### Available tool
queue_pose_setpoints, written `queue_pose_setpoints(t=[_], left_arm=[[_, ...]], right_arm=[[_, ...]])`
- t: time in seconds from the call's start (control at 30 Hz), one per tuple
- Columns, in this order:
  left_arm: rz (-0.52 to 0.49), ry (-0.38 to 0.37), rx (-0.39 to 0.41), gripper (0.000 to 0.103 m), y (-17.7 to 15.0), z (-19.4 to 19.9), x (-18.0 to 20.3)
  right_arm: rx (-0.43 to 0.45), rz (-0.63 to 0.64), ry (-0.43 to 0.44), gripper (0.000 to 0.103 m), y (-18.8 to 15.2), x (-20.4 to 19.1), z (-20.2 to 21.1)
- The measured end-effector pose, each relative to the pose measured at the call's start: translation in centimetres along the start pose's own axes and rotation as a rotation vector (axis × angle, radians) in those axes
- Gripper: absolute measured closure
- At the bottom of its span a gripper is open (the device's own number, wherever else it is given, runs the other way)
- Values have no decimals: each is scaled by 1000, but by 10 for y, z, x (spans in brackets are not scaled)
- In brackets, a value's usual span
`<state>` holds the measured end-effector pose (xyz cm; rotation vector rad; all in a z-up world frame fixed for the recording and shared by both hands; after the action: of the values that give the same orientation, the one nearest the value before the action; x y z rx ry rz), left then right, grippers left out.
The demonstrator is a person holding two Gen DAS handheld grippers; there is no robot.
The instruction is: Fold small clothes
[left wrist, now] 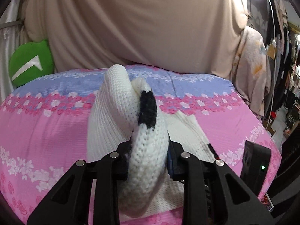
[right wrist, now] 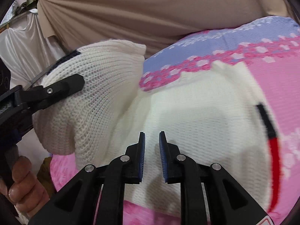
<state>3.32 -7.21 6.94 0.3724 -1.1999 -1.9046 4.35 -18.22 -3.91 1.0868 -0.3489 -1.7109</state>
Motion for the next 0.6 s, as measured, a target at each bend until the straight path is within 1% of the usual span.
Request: queue_pose_setpoints(t=[0.07,0.13,0.2,0.27,0.33,0.4,0.47,0.5,0.53,0.57,0.6], left_arm=[[-33,-48,-56,77,-7,-32,29],[-59,-71,-116,77,-20,-60,50],[-84,-71,-201,77,-42,-97,69],[-101,-50,-243,77,-61,-118,77],[-149,4,-205,75,-64,-113,84],[-139,-23,-183,67,-60,-97,85],[-114,-72,-147,65,-55,-71,75],[-111,-72,-131,61,-53,-59,70],[-105,-62,-109,58,-52,-43,61],[-99,-51,-93,51,-52,-31,54],[-91,-37,-81,49,-54,-19,46]], right_arm=[[32,-19,-80,84,-1,29,27],[51,-51,-123,83,-3,51,49],[61,-69,-161,80,-5,68,65],[64,-69,-182,78,-5,74,73],[62,-61,-178,77,-3,77,77],[69,-56,-164,76,2,77,79],[84,-42,-140,72,13,72,81],[86,-27,-125,69,19,66,80],[86,-11,-108,62,24,59,80],[79,2,-91,52,29,55,77],[68,12,-72,46,33,49,73]])
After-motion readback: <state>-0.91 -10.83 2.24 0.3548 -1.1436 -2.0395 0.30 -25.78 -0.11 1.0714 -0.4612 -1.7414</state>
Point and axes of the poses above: each gripper's, at about its wrist camera, not at the fingertips, and z roughly against the way its jaws point, x to its right, y to its top, the point moved 6 cm from there along -z, roughly the way its jaws point, and after that the axes turned 6 degrees about -y, right-handed, at the moved point
